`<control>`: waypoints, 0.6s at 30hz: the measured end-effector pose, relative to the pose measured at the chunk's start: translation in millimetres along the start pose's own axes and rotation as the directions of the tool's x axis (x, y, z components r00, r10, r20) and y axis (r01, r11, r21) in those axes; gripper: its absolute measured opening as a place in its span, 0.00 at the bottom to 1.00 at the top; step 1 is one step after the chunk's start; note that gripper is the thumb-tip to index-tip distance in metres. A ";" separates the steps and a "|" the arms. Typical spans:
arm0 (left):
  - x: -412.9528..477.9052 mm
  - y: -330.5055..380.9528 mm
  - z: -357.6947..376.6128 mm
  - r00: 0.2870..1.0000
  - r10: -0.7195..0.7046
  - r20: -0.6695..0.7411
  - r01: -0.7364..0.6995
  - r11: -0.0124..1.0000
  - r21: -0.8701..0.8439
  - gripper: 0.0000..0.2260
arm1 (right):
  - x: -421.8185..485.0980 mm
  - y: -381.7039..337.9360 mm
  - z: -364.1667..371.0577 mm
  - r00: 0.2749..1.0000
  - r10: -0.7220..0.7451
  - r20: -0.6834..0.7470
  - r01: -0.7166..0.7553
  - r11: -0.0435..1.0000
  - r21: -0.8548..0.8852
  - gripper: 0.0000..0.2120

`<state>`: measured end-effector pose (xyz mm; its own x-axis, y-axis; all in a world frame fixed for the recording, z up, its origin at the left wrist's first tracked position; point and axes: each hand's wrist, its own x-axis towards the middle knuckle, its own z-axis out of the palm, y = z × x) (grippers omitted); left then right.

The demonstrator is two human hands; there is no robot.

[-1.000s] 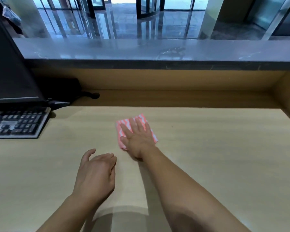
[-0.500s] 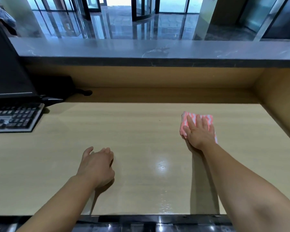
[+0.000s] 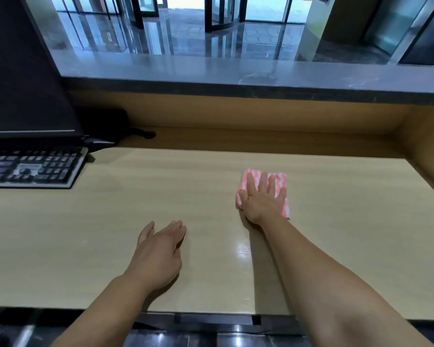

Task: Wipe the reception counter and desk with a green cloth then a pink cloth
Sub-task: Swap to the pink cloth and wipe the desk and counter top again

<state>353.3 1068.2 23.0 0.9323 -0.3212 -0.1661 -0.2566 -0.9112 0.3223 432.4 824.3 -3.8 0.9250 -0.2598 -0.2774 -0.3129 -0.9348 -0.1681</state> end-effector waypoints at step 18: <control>-50.7 -45.8 11.5 0.976 0.112 -0.187 -0.067 0.970 0.235 0.17 | -67.0 -142.8 46.0 0.835 -0.540 0.105 0.547 0.835 -0.060 0.27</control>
<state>314.9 1123.2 5.9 0.9287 -0.3677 0.0485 -0.3709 -0.9228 0.1048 405.2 986.4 -4.6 0.9188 0.3132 -0.2402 0.2581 -0.9371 -0.2349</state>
